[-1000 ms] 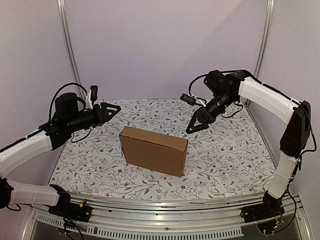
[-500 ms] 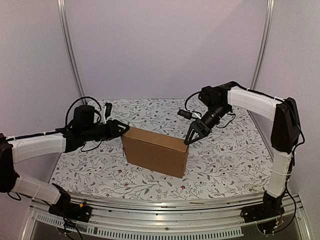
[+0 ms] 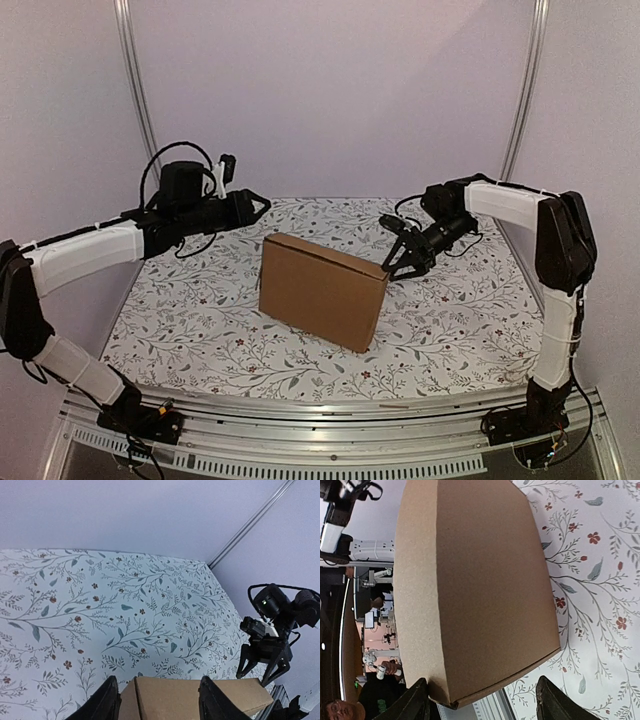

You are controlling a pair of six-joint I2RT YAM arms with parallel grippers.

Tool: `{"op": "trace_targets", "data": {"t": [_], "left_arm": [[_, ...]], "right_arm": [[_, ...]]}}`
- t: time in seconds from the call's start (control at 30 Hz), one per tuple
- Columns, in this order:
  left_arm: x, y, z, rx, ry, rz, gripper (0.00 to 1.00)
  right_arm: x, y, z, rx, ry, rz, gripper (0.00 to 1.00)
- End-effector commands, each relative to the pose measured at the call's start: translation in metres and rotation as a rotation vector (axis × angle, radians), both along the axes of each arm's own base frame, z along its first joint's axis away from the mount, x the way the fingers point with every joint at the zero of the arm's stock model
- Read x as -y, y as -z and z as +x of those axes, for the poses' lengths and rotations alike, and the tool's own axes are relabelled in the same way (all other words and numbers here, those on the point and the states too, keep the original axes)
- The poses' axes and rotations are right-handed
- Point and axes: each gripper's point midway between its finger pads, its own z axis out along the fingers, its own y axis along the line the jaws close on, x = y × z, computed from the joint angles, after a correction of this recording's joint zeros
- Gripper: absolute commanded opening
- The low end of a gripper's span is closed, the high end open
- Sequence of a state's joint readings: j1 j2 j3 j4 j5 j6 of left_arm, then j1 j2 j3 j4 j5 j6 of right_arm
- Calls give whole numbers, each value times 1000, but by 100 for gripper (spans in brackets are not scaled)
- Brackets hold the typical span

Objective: Fold the paper box

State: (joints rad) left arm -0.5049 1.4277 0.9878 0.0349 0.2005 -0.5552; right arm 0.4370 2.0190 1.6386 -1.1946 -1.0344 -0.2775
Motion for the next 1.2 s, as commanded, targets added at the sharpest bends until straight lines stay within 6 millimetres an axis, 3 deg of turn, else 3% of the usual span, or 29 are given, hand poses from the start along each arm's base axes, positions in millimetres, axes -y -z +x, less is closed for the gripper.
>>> {"op": "trace_targets", "data": {"t": [0.0, 0.07, 0.13, 0.23, 0.33, 0.4, 0.43, 0.47, 0.57, 0.6, 0.67, 0.7, 0.8, 0.9, 1.03, 1.17], "left_arm": [[-1, -64, 9, 143, -21, 43, 55], [-1, -74, 5, 157, -17, 45, 55], [0, -72, -2, 152, -6, 50, 55], [0, -54, -17, 132, 4, 76, 55], [-5, -28, -36, 113, 3, 141, 55], [-17, -4, -46, 103, -28, 230, 55], [-24, 6, -49, 95, -45, 265, 55], [-31, 14, -52, 86, -65, 295, 55], [-53, 31, -57, 56, -132, 380, 59], [-60, 34, -57, 42, -154, 414, 62], [-71, 33, -55, 26, -200, 471, 95], [-75, 30, -52, 23, -219, 493, 99], [-77, 13, -47, 20, -239, 515, 99], [-71, -9, -40, 67, -207, 539, 100], [-76, -32, -26, 178, -226, 630, 100], [-84, -19, -22, 247, -243, 685, 99]], "right_arm": [[64, 84, 45, -75, 145, -223, 69], [81, 90, 59, -117, 209, -208, 68], [94, 83, 69, -123, 257, -180, 68], [112, 59, 78, -11, 279, -191, 69], [130, 50, 78, 169, 255, -286, 72], [140, 25, 83, 367, 268, -309, 77], [144, 19, 87, 445, 279, -326, 85], [149, 1, 90, 553, 303, -335, 97], [169, -28, 106, 766, 439, -400, 99], [174, -48, 109, 843, 487, -407, 99], [190, -72, 119, 951, 590, -458, 99], [192, -90, 117, 991, 625, -442, 99], [189, -122, 109, 1102, 643, -380, 99], [207, -157, 111, 1171, 845, -363, 99], [216, -154, 116, 1107, 930, -401, 99], [213, -146, 105, 1125, 908, -370, 99]]}}
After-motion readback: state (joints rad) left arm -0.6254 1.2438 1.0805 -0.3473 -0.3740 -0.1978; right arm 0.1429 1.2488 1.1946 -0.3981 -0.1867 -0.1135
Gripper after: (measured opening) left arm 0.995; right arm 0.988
